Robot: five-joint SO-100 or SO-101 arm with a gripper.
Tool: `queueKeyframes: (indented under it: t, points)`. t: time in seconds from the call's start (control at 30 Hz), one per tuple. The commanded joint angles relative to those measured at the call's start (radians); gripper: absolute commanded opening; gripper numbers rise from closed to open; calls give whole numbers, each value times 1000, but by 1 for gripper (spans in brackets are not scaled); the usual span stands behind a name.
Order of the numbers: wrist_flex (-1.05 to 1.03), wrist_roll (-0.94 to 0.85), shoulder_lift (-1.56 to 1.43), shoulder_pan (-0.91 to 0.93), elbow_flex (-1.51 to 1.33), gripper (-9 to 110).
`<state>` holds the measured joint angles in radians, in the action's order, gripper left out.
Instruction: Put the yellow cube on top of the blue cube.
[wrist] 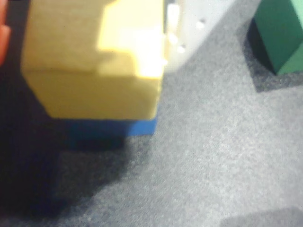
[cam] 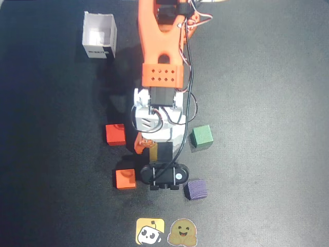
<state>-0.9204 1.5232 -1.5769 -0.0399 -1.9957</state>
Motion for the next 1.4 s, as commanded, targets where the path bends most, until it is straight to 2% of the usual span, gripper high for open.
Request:
queueKeyframes:
  t: [0.0,0.33,0.5,0.63,0.7,0.83,1.07,1.37]
  points:
    - [8,12,-97,-11,3,25]
    - [3,28,-261,-18,-78,25]
    - [12,31,-434,-20,-207,24]
    - [9,31,-632,-20,-345,6]
    - [5,31,-735,-20,-411,0]
    - [-35,25,-1012,-11,-581,0]
    - [-275,-26,-1509,15,-767,0]
    - [-268,-120,-1514,18,-808,0]
